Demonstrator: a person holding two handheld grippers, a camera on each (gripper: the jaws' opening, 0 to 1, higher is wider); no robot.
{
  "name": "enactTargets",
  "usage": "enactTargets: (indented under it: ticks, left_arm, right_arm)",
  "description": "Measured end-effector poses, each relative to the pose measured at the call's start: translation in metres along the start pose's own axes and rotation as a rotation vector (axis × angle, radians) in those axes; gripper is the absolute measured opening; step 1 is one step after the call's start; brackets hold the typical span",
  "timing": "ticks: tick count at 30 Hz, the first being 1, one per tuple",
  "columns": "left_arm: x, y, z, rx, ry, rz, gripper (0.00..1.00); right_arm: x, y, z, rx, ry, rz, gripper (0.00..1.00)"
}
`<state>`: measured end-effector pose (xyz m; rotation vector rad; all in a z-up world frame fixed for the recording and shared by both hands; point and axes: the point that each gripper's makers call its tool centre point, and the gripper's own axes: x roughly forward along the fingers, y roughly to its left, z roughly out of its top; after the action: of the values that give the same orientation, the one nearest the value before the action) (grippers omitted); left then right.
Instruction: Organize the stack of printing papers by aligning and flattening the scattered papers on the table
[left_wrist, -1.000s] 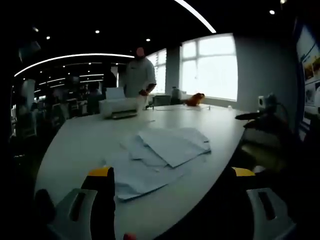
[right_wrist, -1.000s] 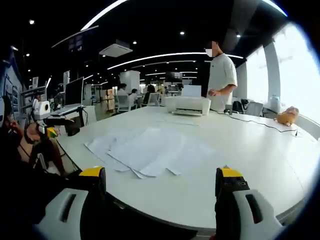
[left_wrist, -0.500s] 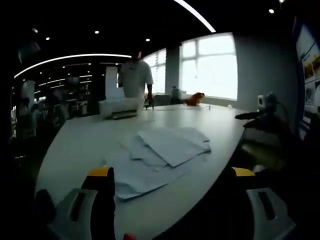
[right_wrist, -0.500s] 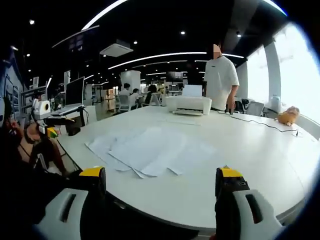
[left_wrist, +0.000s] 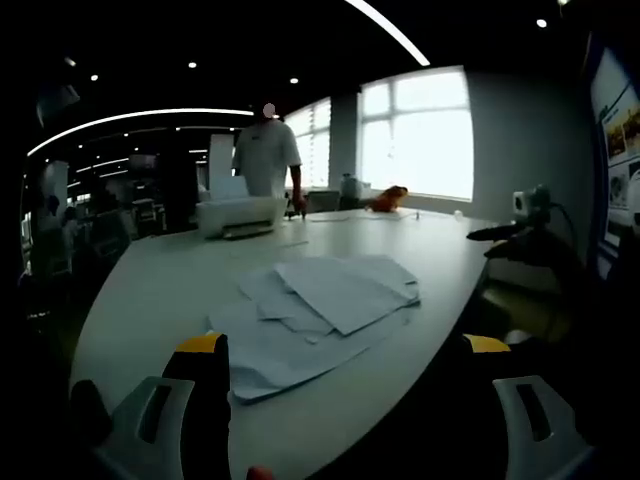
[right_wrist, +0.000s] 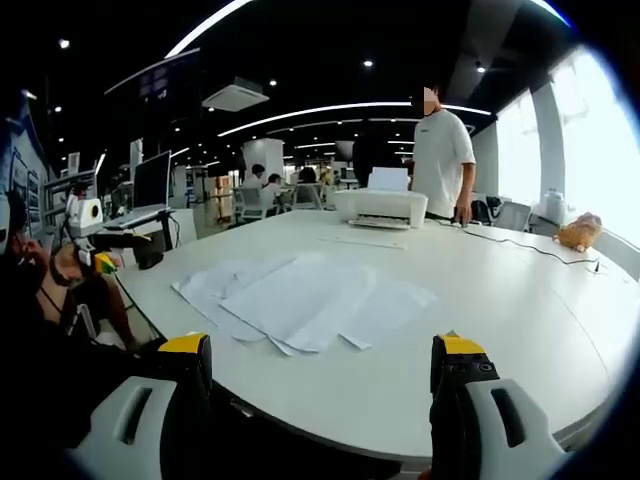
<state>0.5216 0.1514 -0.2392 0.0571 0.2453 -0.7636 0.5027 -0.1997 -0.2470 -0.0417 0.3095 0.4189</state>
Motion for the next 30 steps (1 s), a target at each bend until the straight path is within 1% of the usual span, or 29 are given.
enactTargets:
  ticks: [11, 21, 30]
  left_arm:
    - [-0.001, -0.001, 0.002, 0.007, -0.004, -0.006, 0.97]
    - [-0.002, -0.002, 0.002, 0.005, -0.01, -0.007, 0.97]
    - [0.0, -0.001, 0.002, 0.005, -0.008, -0.007, 0.97]
  right_arm:
    - [0.001, 0.0, 0.005, -0.003, -0.008, -0.001, 0.86]
    - [0.009, 0.011, 0.007, -0.013, -0.009, 0.026, 0.86]
    - [0.019, 0.021, 0.005, -0.019, 0.003, 0.048, 0.86]
